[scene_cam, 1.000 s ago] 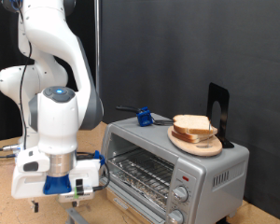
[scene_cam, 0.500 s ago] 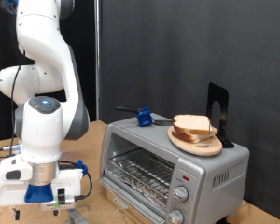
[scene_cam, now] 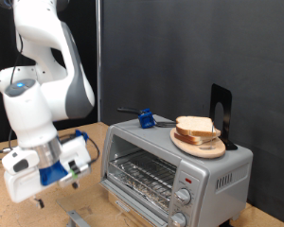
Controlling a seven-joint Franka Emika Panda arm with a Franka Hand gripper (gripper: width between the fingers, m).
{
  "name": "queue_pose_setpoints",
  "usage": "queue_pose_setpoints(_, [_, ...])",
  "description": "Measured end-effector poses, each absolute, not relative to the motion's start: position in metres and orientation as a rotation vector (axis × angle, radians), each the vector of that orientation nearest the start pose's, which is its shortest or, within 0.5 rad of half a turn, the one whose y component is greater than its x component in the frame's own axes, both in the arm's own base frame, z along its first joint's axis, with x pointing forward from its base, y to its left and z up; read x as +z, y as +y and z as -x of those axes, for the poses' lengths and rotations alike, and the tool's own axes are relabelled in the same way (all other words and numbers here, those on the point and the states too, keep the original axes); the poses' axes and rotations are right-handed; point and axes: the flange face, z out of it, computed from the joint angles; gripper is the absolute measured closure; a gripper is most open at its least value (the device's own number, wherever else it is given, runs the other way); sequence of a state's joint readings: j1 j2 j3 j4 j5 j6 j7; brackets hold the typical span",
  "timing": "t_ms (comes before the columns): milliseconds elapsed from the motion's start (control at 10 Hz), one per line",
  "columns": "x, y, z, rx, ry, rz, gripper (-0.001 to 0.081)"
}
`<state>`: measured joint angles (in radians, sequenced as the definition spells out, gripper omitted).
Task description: Make a piece of toast with the oven
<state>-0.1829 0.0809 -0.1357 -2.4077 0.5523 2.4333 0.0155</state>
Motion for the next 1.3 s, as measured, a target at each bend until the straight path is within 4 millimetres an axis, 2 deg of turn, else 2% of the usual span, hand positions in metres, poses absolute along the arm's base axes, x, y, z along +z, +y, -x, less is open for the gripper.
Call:
queue_pose_setpoints(400, [0.342,-0.151,-0.453,-0.065,0.979,2.415,-0.0003])
queue_pose_setpoints(600, [0.369,-0.146,-0.444,-0.054,1.105,2.398,-0.0003])
queue_pose_setpoints(800, [0.366,-0.142,-0.446,-0.077,1.006,2.375,-0.0003])
queue_pose_setpoints(1100, [0.394,-0.098,-0.451,-0.104,0.719,2.285,-0.0003])
queue_pose_setpoints(1300, [0.413,-0.066,-0.445,-0.014,0.462,2.42,-0.0003])
